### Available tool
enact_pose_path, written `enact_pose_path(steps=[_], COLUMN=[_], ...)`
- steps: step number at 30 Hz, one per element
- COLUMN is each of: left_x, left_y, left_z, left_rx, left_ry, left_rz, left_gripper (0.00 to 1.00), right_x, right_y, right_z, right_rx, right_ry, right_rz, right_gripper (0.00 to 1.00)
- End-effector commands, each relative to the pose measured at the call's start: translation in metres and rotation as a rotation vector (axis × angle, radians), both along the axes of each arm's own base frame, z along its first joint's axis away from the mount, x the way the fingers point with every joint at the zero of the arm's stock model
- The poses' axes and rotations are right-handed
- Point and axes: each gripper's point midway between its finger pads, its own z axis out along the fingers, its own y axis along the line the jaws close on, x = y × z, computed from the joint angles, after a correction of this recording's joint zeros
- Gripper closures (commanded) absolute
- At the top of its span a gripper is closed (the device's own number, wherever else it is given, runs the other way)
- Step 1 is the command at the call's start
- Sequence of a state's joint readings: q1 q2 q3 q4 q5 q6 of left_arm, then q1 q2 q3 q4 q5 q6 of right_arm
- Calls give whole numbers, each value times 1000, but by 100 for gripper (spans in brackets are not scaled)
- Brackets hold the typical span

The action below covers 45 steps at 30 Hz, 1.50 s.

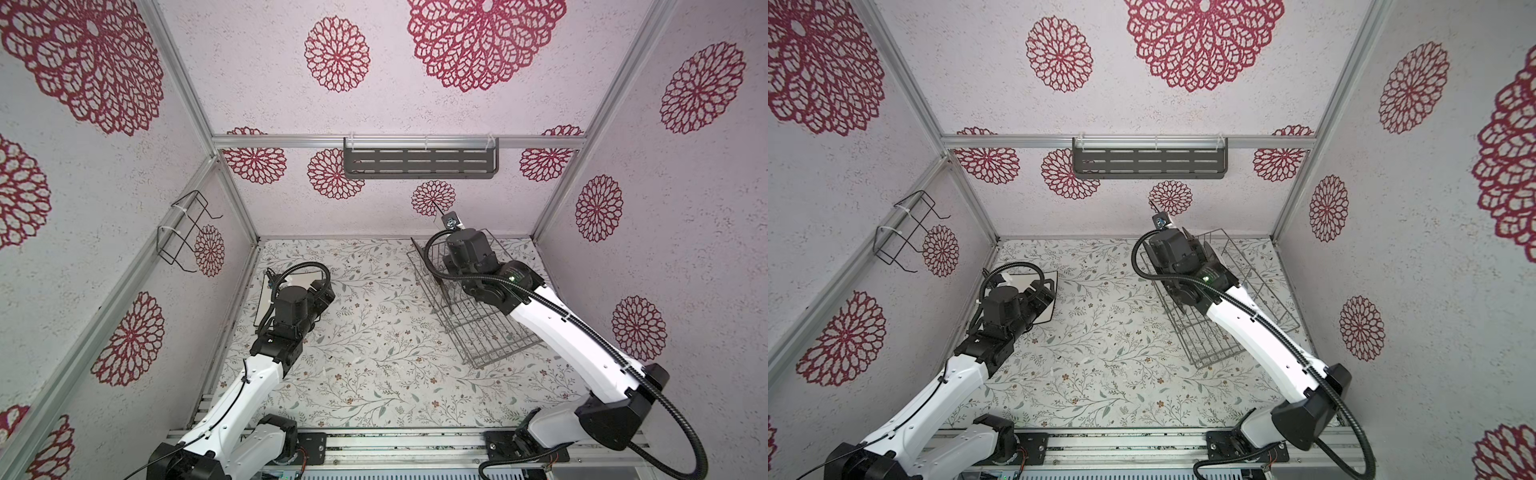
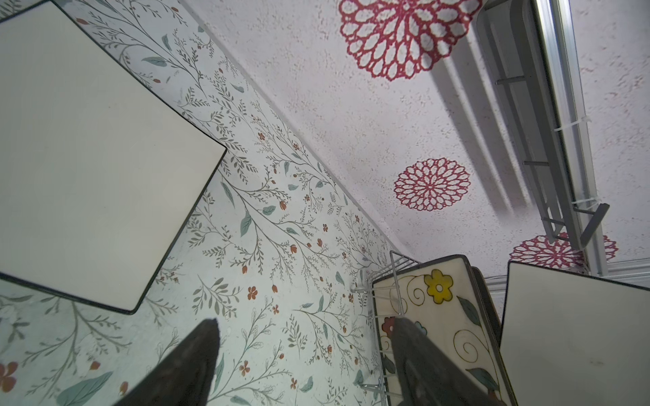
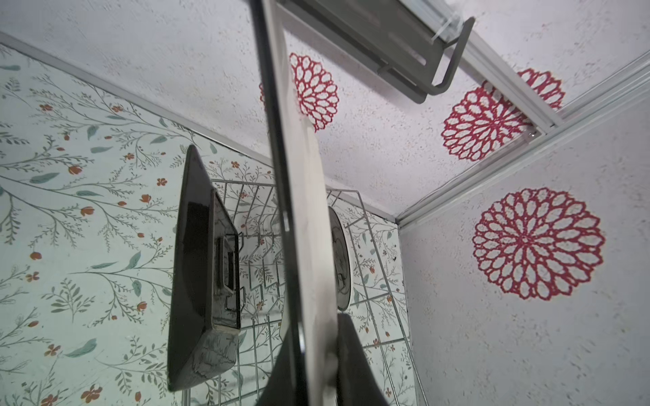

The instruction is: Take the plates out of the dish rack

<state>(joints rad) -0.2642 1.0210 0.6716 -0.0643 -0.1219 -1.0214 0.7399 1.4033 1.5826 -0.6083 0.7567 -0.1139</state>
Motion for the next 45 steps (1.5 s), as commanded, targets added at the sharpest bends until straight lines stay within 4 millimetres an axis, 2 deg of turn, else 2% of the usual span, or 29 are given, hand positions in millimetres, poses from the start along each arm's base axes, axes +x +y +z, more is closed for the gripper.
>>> enact_pose_path(steps=[1,11,19,29,36,45], left_x=[4,5,3,2,1,-1], left_y=[-8,-12,-14,-16,-19,-24], left_z=[16,26,35,42,49,62], left_rx=[-24,-33,-57,-95,-115,-165], left_ry=[-43,-62,-81,-98,-109,-138], left_rz=[-21,-29,-34,-33,-44,-59], left_gripper=[19,19,19,19,19,19], right_x=[-15,-38,-56,-71,-79,-84], right_y=[-27,-38,-53,-56,-59,-59], right_z=[109,134,146,151,164,158], right_rx=[238,387,521,758,896,1117], right_ry=[-372,-545,-670,-779,-870,-935], right_rz=[-81,-48,-55,7,40,85], right_gripper=[100,100,100,100,100,100])
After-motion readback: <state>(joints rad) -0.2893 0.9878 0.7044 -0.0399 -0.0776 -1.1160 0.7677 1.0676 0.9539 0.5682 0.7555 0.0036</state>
